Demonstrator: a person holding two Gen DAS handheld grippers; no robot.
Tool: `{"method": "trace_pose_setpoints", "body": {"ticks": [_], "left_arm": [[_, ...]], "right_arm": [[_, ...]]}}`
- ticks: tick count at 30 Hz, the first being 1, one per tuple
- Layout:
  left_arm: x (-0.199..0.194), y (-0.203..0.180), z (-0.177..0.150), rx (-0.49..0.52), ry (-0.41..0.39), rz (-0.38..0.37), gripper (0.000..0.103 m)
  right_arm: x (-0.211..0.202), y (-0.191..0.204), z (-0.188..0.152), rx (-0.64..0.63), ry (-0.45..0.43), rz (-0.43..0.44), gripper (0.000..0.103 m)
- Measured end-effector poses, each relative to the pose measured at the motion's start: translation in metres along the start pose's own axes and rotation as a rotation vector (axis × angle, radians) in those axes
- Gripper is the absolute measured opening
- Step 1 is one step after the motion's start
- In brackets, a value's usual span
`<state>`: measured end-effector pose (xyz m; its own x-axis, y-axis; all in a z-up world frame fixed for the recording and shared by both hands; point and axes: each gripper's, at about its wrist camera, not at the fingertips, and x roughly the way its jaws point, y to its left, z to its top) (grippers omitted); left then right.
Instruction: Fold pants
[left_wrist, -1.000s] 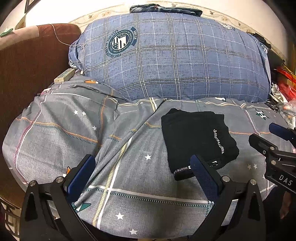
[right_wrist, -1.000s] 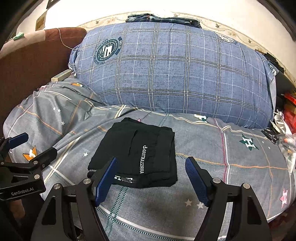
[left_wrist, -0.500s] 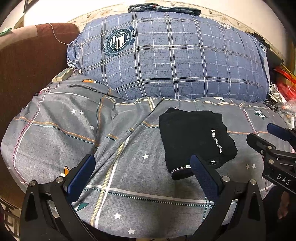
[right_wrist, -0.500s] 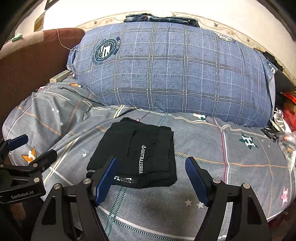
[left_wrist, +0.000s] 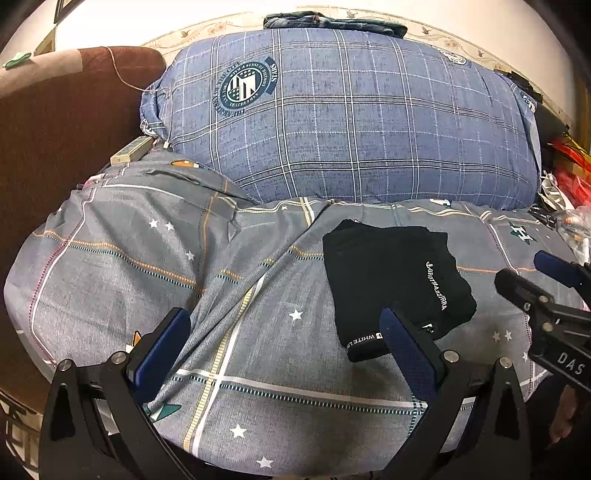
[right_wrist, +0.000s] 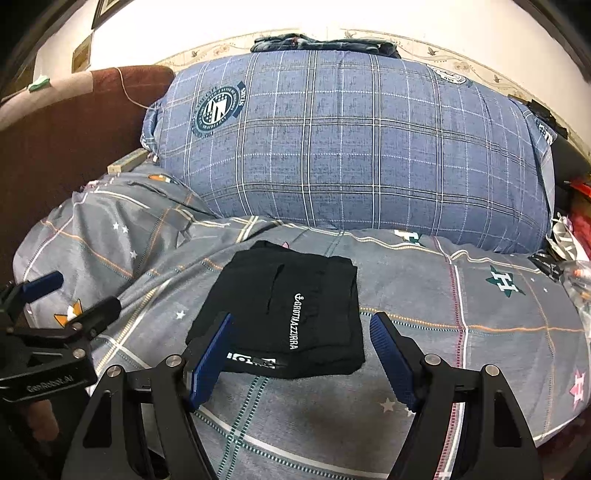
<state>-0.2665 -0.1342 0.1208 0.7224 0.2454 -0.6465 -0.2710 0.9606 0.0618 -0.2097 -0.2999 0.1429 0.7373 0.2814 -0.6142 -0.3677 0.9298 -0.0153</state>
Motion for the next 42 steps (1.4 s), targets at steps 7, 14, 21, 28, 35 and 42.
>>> {"method": "trace_pose_setpoints", "body": {"ticks": [7,14,21,28,35,42], "left_arm": [[-0.005,0.008,0.004,-0.016,-0.025,0.015,0.103],[-0.012,0.018,0.009,-0.030,-0.061,0.034,0.103],[-0.023,0.023,0.014,-0.019,-0.099,0.061,0.103],[-0.038,0.027,0.023,-0.014,-0.150,0.074,0.103],[-0.052,0.028,0.034,-0.022,-0.183,0.043,0.103],[-0.058,0.024,0.041,-0.009,-0.194,0.037,0.103]], "right_arm": [[-0.003,0.000,0.002,0.021,-0.028,0.027,0.079],[-0.005,0.008,0.004,0.007,-0.039,0.044,0.080],[-0.008,0.021,0.012,-0.025,-0.058,0.048,0.080],[-0.011,0.026,0.022,-0.033,-0.076,0.049,0.080],[-0.015,0.030,0.027,-0.050,-0.097,0.048,0.080],[-0.019,0.031,0.034,-0.057,-0.112,0.020,0.080]]}}
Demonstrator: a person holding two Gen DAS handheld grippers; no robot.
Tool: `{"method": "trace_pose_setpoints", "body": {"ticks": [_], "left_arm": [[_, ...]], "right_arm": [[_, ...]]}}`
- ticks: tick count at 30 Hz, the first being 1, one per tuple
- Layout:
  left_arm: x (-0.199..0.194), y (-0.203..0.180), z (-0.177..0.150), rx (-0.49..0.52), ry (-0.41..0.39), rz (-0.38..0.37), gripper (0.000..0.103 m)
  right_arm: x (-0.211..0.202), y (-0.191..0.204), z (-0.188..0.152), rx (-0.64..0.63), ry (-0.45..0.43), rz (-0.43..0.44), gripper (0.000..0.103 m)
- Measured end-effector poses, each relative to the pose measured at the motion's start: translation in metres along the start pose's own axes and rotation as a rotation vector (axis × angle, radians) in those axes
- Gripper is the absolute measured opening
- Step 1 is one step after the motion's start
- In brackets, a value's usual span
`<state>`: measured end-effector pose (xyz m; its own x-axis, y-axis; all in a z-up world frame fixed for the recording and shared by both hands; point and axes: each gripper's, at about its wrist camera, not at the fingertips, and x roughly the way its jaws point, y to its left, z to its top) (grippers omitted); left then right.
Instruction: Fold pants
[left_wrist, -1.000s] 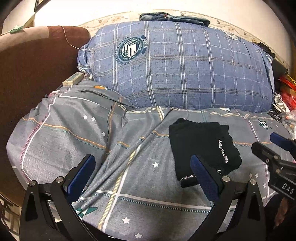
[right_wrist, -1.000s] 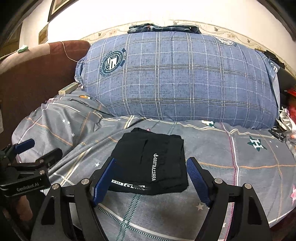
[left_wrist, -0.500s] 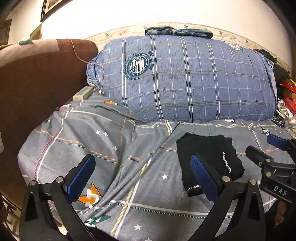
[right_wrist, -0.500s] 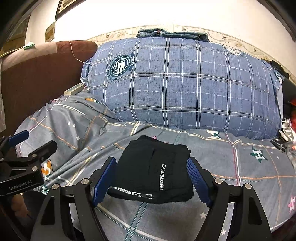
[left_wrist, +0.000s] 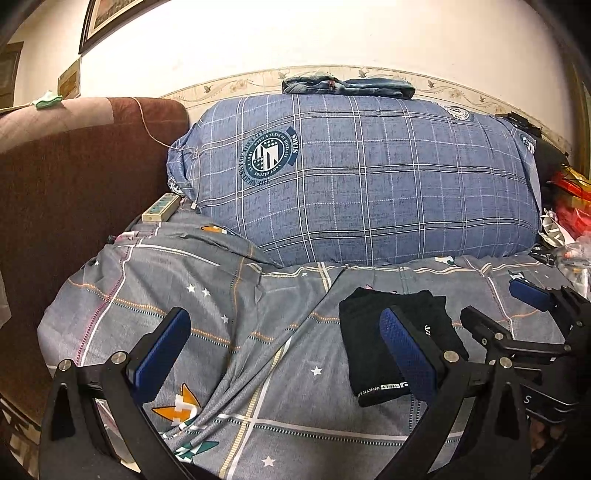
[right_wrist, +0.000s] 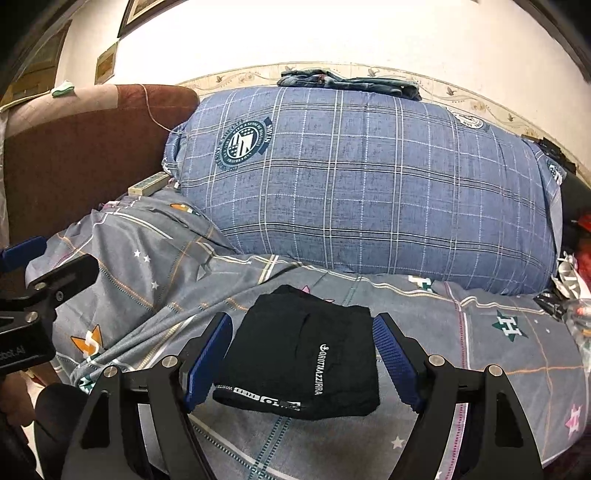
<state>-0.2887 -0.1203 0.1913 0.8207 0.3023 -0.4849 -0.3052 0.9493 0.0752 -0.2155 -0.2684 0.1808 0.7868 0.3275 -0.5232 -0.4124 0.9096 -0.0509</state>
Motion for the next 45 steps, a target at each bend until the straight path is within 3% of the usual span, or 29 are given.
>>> {"method": "trace_pose_setpoints", "body": {"ticks": [14,45], "left_arm": [[0.006,-0.008,0.013,-0.017,0.018,-0.090,0.103],[0.006,-0.006,0.025,-0.020,0.009,-0.119,0.103]], "right_arm": [[-0.005,-0.008,0.005,0.008,-0.006,-0.045,0.080],[0.001,-0.003,0.014,0.001,-0.014,-0.051,0.080]]}}
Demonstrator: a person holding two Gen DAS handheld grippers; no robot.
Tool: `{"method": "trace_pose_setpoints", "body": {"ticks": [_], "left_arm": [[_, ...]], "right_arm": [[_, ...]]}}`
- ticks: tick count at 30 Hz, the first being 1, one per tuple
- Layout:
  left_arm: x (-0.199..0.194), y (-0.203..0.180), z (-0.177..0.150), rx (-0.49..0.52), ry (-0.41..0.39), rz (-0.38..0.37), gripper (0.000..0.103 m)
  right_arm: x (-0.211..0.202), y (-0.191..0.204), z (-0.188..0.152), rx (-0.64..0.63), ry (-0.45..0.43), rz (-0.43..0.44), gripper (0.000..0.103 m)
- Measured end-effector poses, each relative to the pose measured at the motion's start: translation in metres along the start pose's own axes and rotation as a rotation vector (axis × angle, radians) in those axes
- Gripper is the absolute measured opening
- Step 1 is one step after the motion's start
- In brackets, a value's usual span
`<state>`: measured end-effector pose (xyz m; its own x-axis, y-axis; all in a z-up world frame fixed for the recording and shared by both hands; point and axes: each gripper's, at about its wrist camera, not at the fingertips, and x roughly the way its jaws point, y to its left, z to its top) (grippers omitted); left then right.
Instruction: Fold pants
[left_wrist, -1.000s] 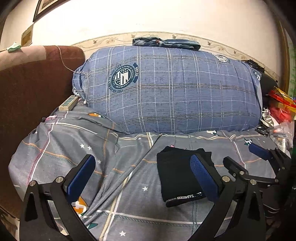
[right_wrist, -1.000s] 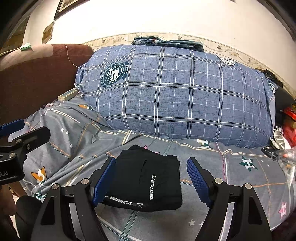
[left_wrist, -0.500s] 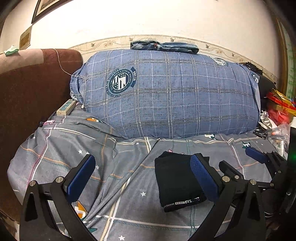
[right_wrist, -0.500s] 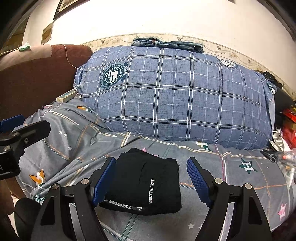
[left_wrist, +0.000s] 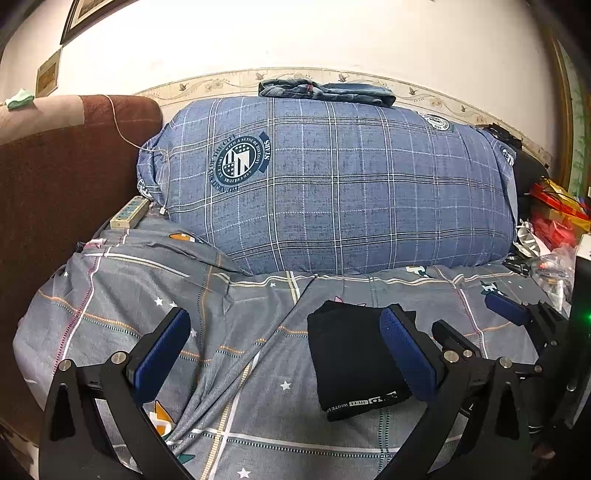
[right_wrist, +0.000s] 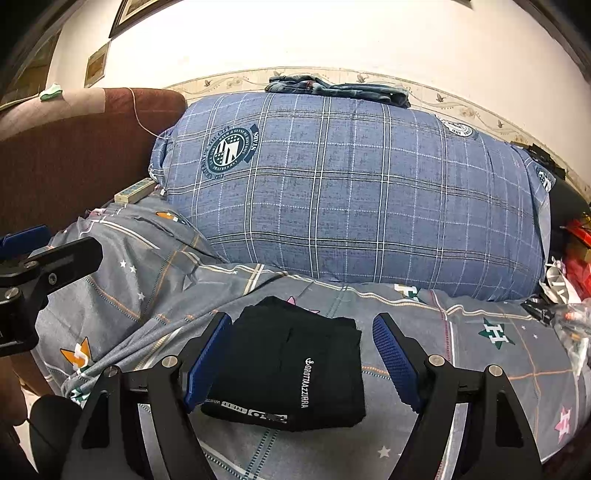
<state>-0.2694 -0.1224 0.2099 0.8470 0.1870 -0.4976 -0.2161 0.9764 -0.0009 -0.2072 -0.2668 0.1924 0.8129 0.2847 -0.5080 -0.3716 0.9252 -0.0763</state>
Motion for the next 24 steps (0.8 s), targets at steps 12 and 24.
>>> {"method": "trace_pose_setpoints", "body": {"ticks": [12,24], "left_arm": [[0.0043,0.0026,-0.0002,-0.004,0.011,0.017,0.103],[0.0030,0.0036,-0.0020,0.000,0.016,0.005,0.103]], "right_arm": [[0.0045,0.0007,0.0000,0.000,0.006,0.006,0.080],[0.0013,0.0023,0.0006,-0.005,0.000,0.006,0.080]]}}
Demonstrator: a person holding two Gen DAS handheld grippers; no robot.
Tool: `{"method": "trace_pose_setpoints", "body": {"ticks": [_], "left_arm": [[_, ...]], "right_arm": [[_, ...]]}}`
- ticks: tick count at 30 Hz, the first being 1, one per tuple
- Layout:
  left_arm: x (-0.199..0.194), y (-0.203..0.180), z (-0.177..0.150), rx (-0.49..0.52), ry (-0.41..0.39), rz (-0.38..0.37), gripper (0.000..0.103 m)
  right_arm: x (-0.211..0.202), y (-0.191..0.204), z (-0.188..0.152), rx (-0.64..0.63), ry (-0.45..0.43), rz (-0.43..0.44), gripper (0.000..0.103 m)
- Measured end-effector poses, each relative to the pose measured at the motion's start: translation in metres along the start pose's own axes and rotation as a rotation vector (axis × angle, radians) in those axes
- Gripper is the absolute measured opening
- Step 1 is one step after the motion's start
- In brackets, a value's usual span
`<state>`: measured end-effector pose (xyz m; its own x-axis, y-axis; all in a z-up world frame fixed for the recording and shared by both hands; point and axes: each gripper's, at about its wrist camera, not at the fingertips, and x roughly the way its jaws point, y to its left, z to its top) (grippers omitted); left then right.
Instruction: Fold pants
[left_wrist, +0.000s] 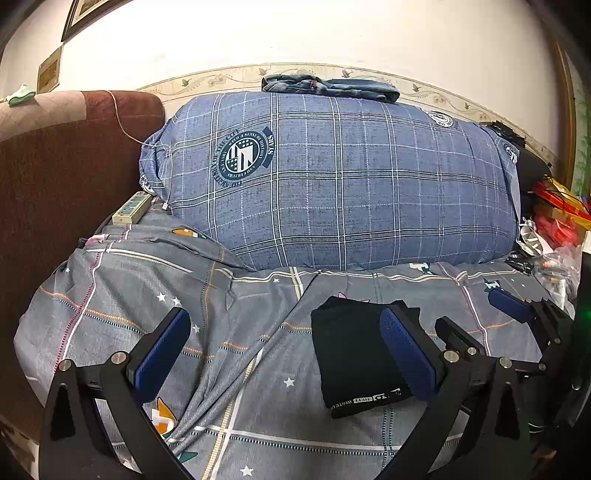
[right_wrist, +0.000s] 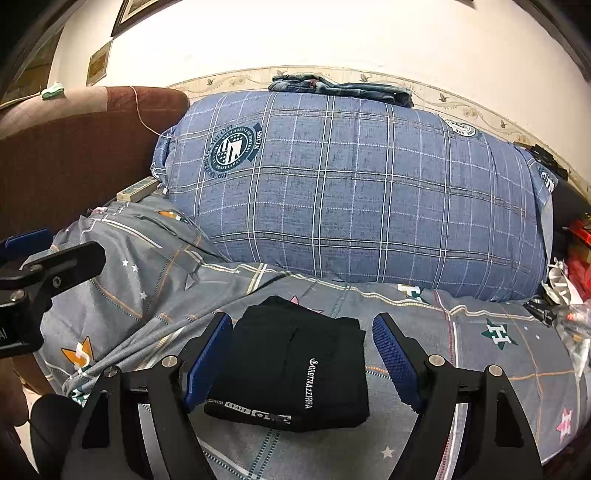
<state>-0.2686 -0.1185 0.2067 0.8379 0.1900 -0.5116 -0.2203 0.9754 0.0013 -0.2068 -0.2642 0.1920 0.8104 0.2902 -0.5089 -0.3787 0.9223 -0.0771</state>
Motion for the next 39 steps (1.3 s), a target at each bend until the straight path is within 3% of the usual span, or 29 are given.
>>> {"method": "trace_pose_setpoints", "body": {"ticks": [14,26,31,36,39], "left_arm": [[0.003,-0.003,0.003,0.026,-0.015,-0.019,0.103],[0.024,0.005,0.006,0.018,-0.007,-0.037,0.103],[0.042,0.007,-0.003,-0.005,0.049,-0.064,0.103],[0.056,0.011,-0.014,-0.096,0.129,-0.090,0.103],[0.054,0.007,-0.015,-0.101,0.134,-0.116,0.103]], "right_arm": [[0.002,0.002,0.003,-0.004,-0.005,-0.004,0.080],[0.027,0.006,0.004,-0.013,0.029,-0.002,0.080],[0.042,0.002,-0.001,0.004,0.055,-0.002,0.080],[0.049,-0.015,-0.012,0.022,0.082,-0.046,0.080],[0.053,-0.027,-0.018,0.043,0.105,-0.052,0.080]]}}
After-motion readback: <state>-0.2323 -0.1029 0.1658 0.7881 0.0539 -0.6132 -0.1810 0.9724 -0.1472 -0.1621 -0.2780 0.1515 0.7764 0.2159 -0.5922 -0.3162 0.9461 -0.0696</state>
